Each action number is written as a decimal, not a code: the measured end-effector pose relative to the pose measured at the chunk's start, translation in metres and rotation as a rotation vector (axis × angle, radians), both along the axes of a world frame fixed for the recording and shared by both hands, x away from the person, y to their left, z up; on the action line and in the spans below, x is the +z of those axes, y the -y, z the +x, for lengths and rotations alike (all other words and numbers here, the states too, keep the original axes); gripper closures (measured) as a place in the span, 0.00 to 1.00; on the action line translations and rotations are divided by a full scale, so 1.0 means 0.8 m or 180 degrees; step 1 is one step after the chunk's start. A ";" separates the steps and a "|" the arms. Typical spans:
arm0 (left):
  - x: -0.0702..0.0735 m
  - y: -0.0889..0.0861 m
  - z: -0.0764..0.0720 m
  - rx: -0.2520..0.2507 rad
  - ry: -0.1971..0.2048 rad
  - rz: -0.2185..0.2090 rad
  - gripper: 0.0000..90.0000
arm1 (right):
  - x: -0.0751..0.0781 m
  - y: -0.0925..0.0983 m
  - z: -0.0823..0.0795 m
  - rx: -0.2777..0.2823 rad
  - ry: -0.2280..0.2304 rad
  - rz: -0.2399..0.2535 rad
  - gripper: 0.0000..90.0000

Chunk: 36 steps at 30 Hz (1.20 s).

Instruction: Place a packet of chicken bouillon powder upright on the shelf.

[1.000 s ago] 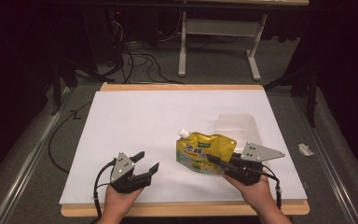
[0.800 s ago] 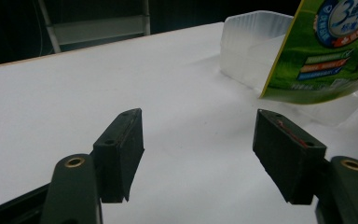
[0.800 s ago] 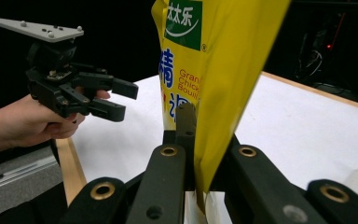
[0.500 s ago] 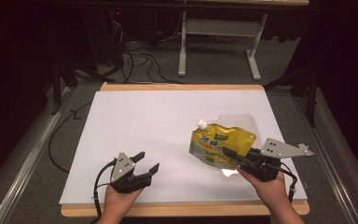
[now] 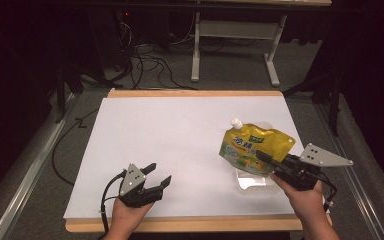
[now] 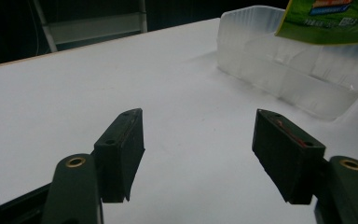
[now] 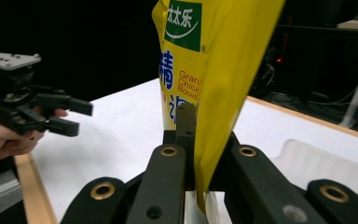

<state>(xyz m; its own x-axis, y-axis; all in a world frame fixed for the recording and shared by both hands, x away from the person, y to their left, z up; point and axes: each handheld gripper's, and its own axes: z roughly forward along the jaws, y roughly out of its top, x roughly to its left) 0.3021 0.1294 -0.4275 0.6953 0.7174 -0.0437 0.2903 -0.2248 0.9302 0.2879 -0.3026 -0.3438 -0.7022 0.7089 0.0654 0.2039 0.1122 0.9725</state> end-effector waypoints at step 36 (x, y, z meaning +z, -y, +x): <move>-0.001 -0.001 0.000 0.0001 -0.0004 0.0056 0.38 | -0.016 0.049 0.092 -0.0160 -0.0289 -0.0185 0.99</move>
<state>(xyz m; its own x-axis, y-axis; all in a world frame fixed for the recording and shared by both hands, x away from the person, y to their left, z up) 0.3023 0.1302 -0.4285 0.6949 0.7184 -0.0318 0.2915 -0.2410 0.9257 0.3617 -0.3421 -0.3563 -0.6587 0.7476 0.0849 0.2976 0.1552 0.9420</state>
